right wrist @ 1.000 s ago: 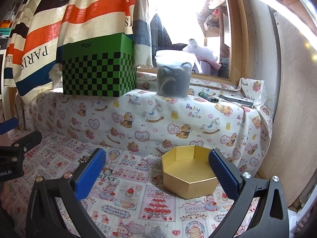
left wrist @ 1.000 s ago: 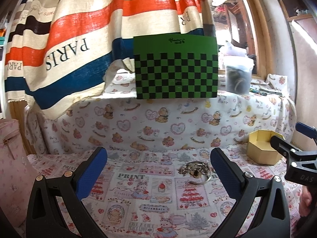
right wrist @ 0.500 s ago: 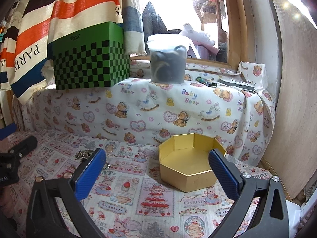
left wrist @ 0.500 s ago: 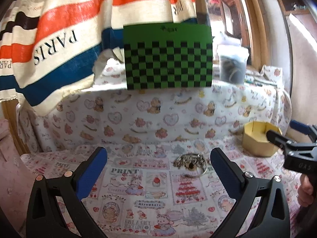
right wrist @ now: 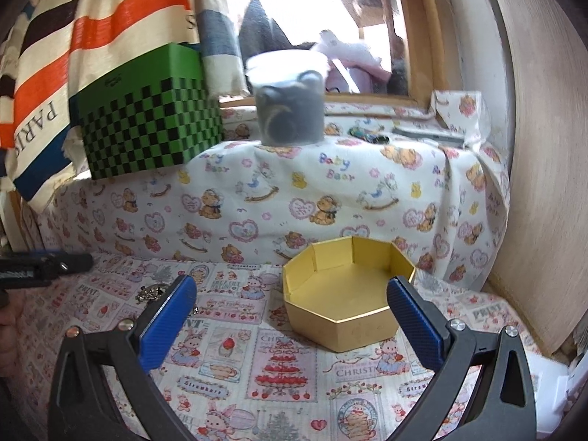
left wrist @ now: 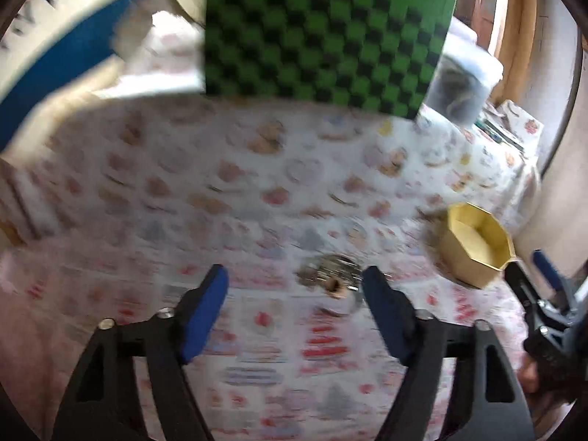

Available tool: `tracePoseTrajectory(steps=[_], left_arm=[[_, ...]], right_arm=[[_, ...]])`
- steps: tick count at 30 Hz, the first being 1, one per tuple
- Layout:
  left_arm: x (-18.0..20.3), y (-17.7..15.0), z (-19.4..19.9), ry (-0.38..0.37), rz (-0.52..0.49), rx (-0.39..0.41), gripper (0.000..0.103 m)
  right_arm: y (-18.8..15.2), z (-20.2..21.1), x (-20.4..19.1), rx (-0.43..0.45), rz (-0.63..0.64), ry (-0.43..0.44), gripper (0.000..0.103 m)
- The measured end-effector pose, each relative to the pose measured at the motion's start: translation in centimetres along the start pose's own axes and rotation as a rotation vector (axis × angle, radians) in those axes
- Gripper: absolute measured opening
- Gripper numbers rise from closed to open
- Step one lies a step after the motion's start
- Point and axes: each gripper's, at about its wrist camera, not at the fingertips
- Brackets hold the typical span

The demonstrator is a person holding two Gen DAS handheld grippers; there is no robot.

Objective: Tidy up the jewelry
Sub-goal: 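Grasp the silver bangle with the left tool while the right tool grasps a silver ring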

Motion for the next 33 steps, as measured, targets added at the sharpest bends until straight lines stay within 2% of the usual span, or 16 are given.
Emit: tracePoseTrajectory(steps=[4, 8, 11, 14, 19, 22, 26, 30, 33], left_arm=[[2.5, 0.1, -2.3, -0.012, -0.079, -0.084, 0.072], [4.9, 0.3, -4.6, 0.063, -0.158, -0.170, 0.075], [5.4, 0.5, -5.9, 0.060, -0.157, -0.222, 0.083], [4.7, 0.8, -7.7, 0.053, -0.100, -0.301, 0.082], [3.5, 1.0, -8.9, 0.014, -0.041, -0.338, 0.076], [4.2, 0.9, -8.9, 0.045, -0.090, -0.329, 0.073], [5.3, 0.8, -8.7, 0.036, -0.149, -0.316, 0.062], [5.8, 0.5, -8.4, 0.034, -0.142, -0.310, 0.062], [4.3, -0.4, -5.8, 0.015, -0.099, -0.277, 0.062]], right_arm=[[0.0, -0.4, 0.7, -0.026, -0.040, 0.012, 0.103], [0.0, -0.2, 0.7, -0.014, -0.031, 0.003, 0.103], [0.1, 0.0, 0.4, -0.001, -0.010, -0.006, 0.103], [0.1, 0.0, 0.2, 0.000, -0.001, -0.006, 0.103], [0.1, 0.2, 0.2, 0.009, 0.003, -0.019, 0.103], [0.2, 0.3, 0.2, 0.013, 0.005, -0.021, 0.103], [0.1, 0.2, 0.1, 0.011, 0.016, -0.024, 0.103], [0.1, 0.4, 0.0, 0.018, 0.019, -0.030, 0.103], [0.1, 0.6, 0.1, 0.031, 0.016, -0.036, 0.103]])
Point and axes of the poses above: each gripper's, at about its wrist camera, not at the fingertips, and z roughly against the way its jaws point, x to its right, y to its top, and after that the axes turned 8 degrees about z, right-handed
